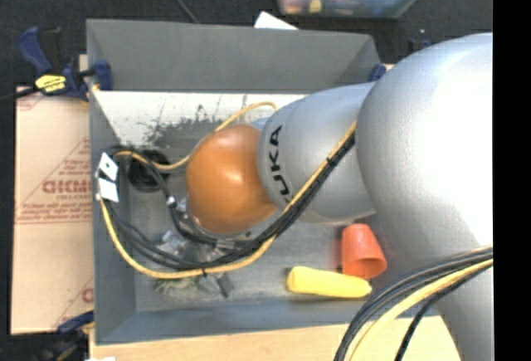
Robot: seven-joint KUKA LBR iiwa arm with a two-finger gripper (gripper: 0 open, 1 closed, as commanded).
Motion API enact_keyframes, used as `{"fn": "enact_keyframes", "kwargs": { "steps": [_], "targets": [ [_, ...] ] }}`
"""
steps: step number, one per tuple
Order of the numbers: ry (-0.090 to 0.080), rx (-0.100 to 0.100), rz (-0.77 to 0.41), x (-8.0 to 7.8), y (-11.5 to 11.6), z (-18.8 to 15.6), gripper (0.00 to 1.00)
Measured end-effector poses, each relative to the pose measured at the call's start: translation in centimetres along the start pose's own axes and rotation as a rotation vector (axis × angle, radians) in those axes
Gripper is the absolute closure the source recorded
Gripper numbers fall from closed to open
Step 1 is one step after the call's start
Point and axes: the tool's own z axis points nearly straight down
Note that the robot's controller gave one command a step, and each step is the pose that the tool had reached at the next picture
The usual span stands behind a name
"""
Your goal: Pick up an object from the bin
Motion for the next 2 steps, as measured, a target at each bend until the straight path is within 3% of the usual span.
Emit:
{"fn": "enact_keyframes", "kwargs": {
  "steps": [1,2],
  "targets": [
    [0.0,-0.004,-0.19,-1.5,-1.57,-0.08,1.0],
    [0.001,-0.005,-0.224,-1.77,-1.86,-0.08,1.0]
  ]
}}
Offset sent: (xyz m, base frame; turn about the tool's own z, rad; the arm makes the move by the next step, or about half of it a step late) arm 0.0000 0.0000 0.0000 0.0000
